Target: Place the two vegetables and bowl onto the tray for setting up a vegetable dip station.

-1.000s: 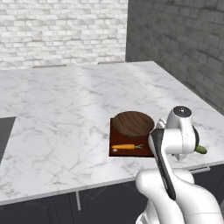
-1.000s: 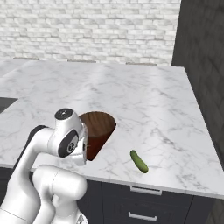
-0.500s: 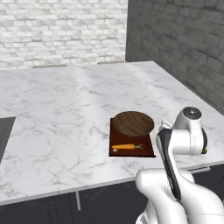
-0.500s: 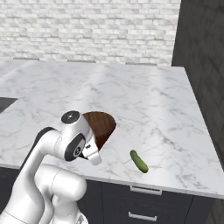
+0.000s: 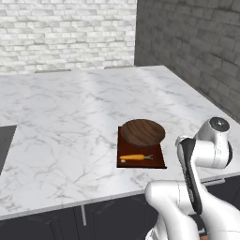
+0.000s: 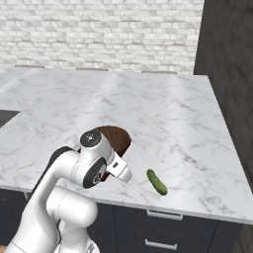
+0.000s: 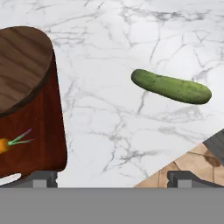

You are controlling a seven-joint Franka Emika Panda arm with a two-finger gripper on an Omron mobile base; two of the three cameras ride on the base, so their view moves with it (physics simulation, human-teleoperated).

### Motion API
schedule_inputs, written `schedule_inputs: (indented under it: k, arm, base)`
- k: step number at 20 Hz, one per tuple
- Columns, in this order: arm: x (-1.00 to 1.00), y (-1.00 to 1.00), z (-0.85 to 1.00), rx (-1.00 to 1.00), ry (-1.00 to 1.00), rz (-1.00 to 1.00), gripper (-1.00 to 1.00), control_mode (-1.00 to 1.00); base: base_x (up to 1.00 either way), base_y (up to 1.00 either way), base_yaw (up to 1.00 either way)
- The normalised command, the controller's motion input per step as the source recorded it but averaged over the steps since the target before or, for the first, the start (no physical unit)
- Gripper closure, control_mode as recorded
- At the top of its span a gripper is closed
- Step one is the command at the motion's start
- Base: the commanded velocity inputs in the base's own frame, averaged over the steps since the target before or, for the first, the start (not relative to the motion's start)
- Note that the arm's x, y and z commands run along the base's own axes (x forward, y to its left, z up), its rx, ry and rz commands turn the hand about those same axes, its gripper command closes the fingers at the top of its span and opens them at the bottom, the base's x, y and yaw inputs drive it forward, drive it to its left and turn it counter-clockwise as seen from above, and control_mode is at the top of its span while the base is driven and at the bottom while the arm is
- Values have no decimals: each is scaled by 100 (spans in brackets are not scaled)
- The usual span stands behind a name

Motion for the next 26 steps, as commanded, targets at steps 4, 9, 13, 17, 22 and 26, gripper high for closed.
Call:
schedule_inputs:
  k: [4, 9, 13, 17, 22, 26]
  arm:
    - [14, -24, 4, -12, 3, 36, -100, -100]
    - [17, -24, 2, -11, 11, 30, -100, -100]
    - [27, -21, 0, -10, 21, 23, -100, -100]
    - [24, -23, 0, -11, 27, 20, -100, -100]
    - [10, -28, -1, -10, 21, 20, -100, -100]
    - [2, -33, -8, -2, 9, 18, -100, -100]
  base:
    - [0, 0, 0]
    - [0, 0, 0]
    - [0, 0, 0]
    - [0, 0, 0]
    - [0, 0, 0]
    - [0, 0, 0]
